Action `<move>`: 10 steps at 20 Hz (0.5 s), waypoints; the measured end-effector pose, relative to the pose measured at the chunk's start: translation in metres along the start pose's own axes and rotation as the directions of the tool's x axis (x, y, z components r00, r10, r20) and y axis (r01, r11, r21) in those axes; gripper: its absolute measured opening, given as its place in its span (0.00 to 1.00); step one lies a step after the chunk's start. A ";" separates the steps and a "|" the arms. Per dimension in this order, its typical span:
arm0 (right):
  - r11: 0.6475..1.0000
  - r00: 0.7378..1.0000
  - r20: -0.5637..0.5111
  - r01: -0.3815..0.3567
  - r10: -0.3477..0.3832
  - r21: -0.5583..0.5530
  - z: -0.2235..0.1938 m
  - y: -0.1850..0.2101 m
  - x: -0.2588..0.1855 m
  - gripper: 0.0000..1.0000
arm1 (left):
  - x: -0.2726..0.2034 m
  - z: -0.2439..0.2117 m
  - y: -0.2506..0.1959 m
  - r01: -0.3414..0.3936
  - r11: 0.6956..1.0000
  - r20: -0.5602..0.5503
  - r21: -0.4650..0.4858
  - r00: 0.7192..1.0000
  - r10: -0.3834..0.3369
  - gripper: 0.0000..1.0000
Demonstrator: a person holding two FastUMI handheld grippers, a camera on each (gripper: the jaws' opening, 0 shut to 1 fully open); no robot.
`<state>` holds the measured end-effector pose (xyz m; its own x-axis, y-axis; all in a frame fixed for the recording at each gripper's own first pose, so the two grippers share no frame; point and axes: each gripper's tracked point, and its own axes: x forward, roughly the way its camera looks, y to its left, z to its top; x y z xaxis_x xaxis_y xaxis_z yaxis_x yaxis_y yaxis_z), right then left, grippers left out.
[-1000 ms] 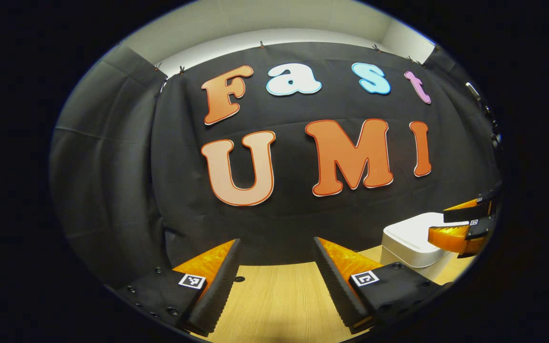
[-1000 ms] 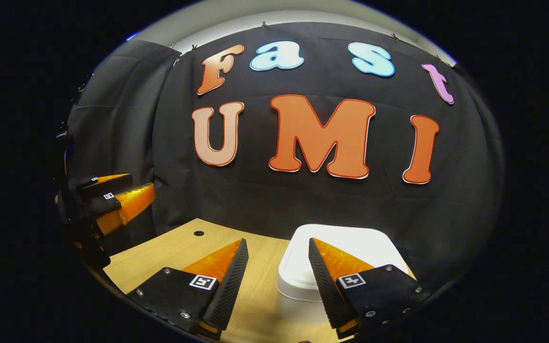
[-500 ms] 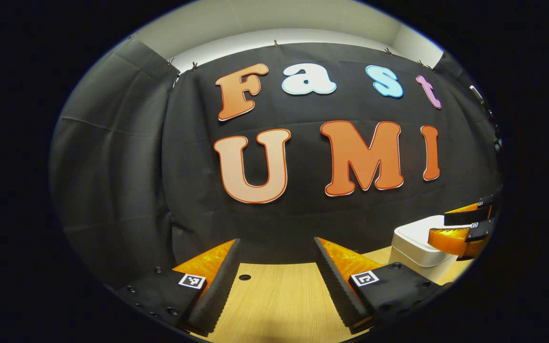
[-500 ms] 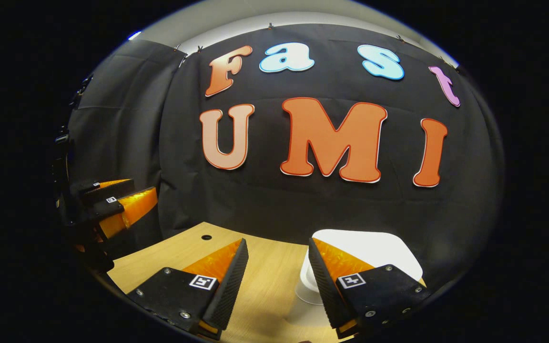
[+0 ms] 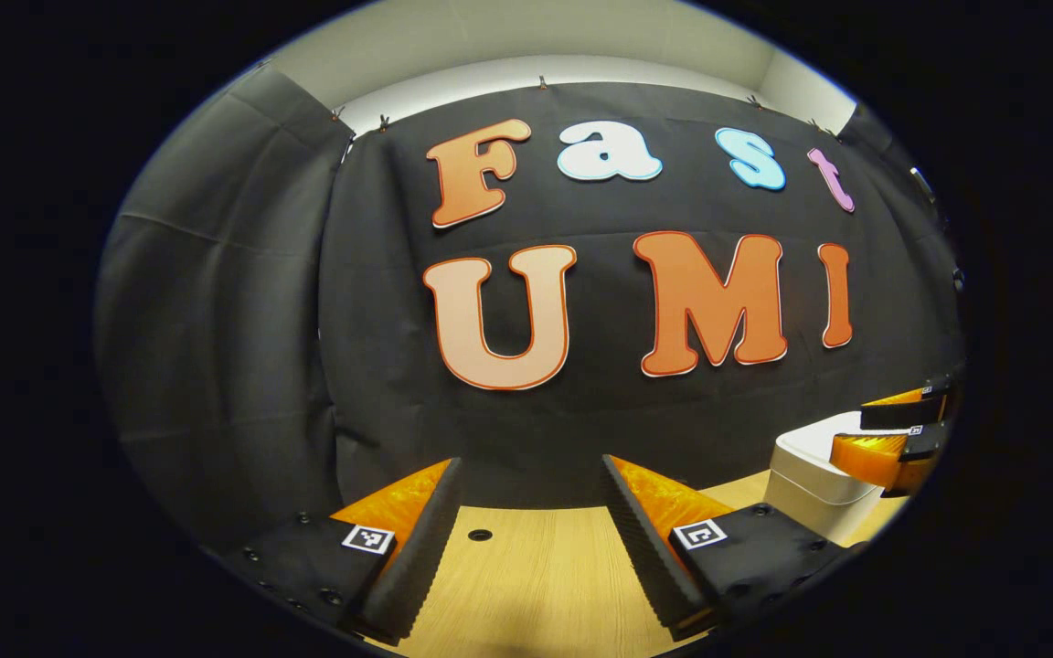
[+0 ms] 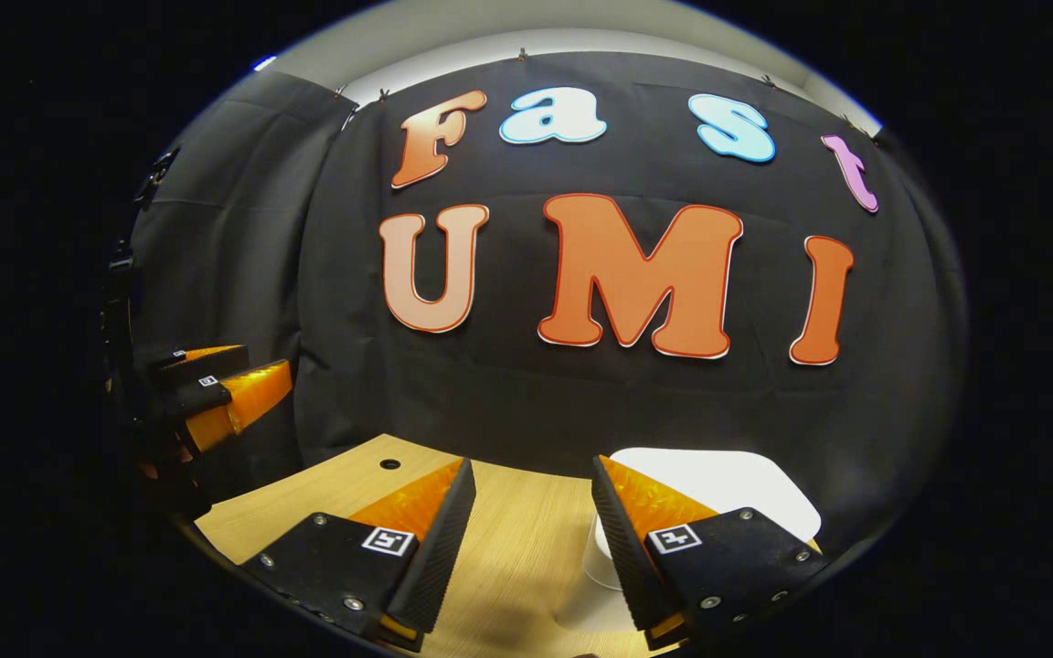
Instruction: Press the lid of the desktop garbage bin to open it, pick up the crumpled paper on the desktop and throw it into the bin, then pick up the pop can on the desktop and drop it into the bin, and finally close the garbage bin lid.
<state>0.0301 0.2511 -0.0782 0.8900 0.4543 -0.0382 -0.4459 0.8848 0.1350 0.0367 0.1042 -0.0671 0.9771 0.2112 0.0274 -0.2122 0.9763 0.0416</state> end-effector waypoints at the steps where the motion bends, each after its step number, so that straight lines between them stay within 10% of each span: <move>1: 1.000 1.000 0.004 0.002 -0.002 0.002 0.001 -0.001 -0.001 0.78 | 0.001 0.000 0.000 -0.001 1.000 0.002 0.004 1.000 0.001 0.95; 10: 0.999 0.999 0.016 0.044 -0.044 0.014 -0.002 -0.015 -0.003 0.78 | 0.013 0.010 -0.009 0.016 1.000 0.039 0.018 0.999 -0.016 0.95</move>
<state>0.0343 0.2368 -0.0819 0.9103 0.4129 -0.0288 -0.4047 0.9025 0.1474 0.0509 0.0974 -0.0576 0.9789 0.1933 0.0656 -0.1972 0.9785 0.0601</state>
